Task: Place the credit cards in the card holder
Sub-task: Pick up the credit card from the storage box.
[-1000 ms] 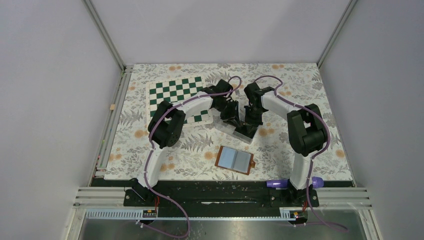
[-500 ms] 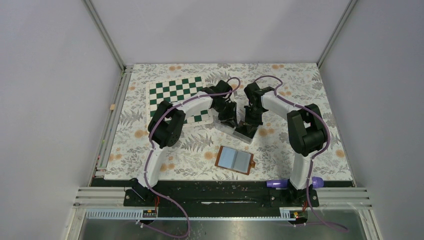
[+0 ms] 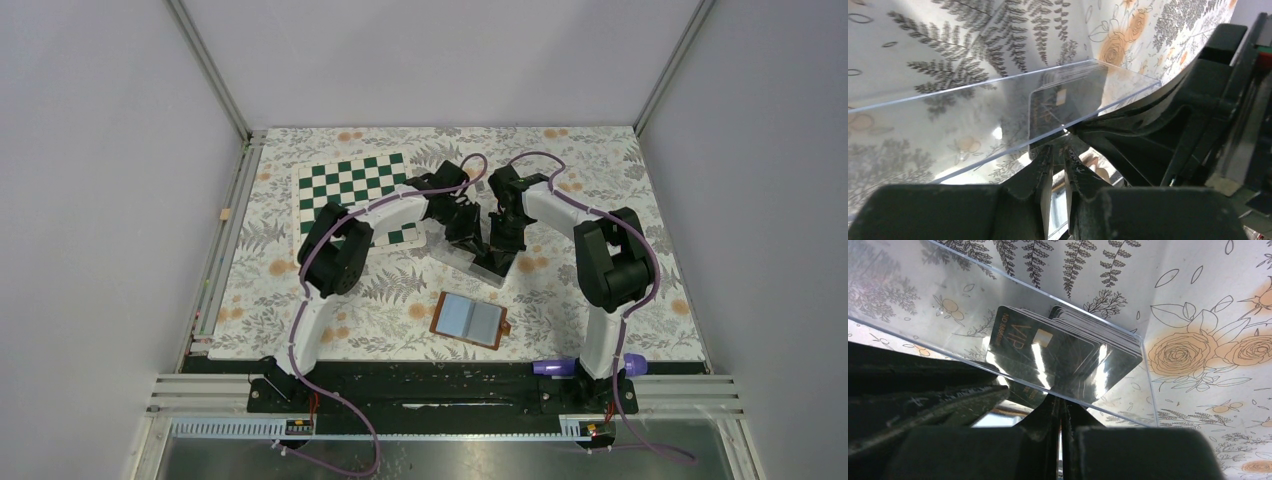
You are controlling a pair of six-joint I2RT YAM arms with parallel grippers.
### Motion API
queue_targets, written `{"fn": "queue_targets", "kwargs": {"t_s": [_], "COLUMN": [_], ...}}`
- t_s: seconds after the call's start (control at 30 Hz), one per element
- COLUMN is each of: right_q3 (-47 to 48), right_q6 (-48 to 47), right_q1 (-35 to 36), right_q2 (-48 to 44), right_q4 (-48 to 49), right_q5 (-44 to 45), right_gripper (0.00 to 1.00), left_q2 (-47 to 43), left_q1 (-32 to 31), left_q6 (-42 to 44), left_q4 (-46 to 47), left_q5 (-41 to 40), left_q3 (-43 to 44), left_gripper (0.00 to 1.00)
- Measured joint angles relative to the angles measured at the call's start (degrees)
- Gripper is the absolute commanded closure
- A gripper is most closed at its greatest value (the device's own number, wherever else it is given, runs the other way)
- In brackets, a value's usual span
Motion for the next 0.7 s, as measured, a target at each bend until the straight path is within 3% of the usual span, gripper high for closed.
{"fn": "queue_targets", "kwargs": {"t_s": [0.23,0.7], "right_q3": [0.00,0.02], "right_q6": [0.00,0.04], "right_q1": [0.00,0.00], "right_q2": [0.04,0.13], "right_q4": [0.00,-0.02], "right_q5": [-0.52,-1.07], "right_gripper": [1.00,1.00], "left_q2": [-0.13,-0.81], "left_q1": [-1.03,-1.20], "left_q6": [-0.22,2.10], "left_q4": [1.49,-3.23], "left_q5": [0.98,-7.89], "left_q3": [-0.90,-0.50], "left_gripper": [0.79,0.74]}}
